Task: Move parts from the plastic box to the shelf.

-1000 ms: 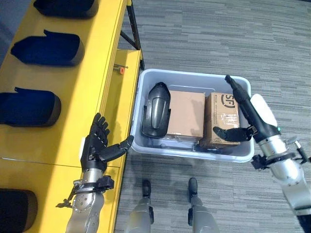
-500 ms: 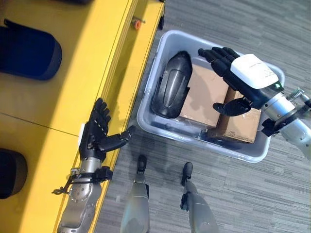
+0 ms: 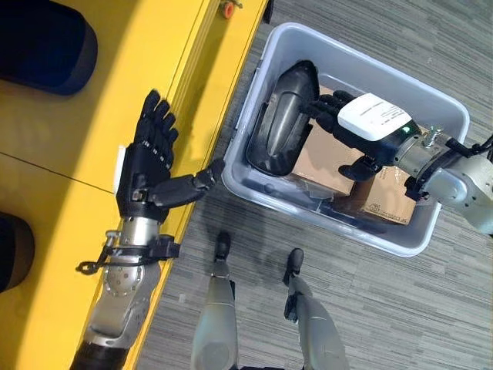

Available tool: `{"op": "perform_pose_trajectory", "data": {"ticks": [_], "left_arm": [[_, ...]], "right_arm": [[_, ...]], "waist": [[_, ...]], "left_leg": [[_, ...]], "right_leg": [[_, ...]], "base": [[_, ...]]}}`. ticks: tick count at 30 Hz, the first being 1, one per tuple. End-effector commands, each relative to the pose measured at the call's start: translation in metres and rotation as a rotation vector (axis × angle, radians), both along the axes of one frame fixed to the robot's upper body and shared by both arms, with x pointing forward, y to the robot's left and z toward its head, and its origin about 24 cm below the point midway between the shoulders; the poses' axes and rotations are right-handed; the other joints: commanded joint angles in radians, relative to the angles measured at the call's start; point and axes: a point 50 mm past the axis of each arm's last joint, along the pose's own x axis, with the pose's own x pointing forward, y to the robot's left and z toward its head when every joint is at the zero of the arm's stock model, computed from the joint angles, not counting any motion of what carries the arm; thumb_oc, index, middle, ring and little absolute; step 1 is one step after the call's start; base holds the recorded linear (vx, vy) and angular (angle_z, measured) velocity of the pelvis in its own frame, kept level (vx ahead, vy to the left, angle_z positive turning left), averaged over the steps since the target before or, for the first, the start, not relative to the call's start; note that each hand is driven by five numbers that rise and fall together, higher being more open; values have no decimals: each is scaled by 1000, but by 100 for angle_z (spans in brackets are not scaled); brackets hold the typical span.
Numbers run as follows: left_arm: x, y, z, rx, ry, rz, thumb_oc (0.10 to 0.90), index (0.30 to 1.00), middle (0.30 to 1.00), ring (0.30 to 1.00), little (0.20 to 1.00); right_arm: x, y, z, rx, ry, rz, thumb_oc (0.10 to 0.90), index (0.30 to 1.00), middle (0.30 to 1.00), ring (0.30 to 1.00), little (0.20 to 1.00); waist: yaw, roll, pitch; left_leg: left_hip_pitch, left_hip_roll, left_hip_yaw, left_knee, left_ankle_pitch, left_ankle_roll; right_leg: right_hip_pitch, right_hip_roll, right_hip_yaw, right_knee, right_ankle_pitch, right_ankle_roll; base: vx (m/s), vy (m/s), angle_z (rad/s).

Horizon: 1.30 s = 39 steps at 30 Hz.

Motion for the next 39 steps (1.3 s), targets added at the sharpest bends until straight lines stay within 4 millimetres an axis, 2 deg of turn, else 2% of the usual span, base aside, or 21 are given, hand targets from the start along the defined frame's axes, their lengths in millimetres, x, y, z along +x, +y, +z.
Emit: {"op": "perform_pose_trajectory", "data": {"ticks": [1, 9, 18, 32, 39], "left_arm": [[-27, -20, 47, -42, -312, -132, 900, 1000, 1000, 1000, 1000], [-24, -37, 58, -70, -366, -198, 900, 1000, 1000, 1000, 1000], [-22, -51, 64, -98, -398, -242, 900, 1000, 1000, 1000, 1000], [-21, -58, 69, -120, -421, -259, 900, 1000, 1000, 1000, 1000], [-20, -59, 69, -124, -427, -251, 900, 1000, 1000, 1000, 1000]], "right_arm": [[-4, 21, 48, -64, -195, 86, 900, 1000, 1000, 1000, 1000], [8, 31, 57, -251, -272, 68, 900, 1000, 1000, 1000, 1000], [20, 36, 64, -372, -323, 33, 900, 1000, 1000, 1000, 1000], [41, 18, 72, -426, -366, -110, 900, 1000, 1000, 1000, 1000], [47, 14, 77, -439, -389, -151, 900, 1000, 1000, 1000, 1000]], "waist": [[-13, 14, -47], [-17, 9, -39], [-19, 13, -28], [-6, 30, -6], [3, 38, 4]], "left_leg": [[-23, 73, 30, -18, 64, -33], [-27, 79, 18, -26, 74, -38], [-39, 80, 5, -39, 86, -41], [-81, 66, -20, -50, 96, -39], [-107, 51, -31, -32, 82, -35]], "right_leg": [[56, -13, -4, 199, -259, 8], [38, 0, -13, 232, -276, -1], [14, 9, -23, 262, -291, -10], [-31, 12, -42, 304, -313, -19], [-46, 5, -49, 324, -329, -22]], "base": [[-14, -30, 3], [-21, -43, 2], [-8, -31, 2], [12, -33, 6], [32, -14, 4]]}}
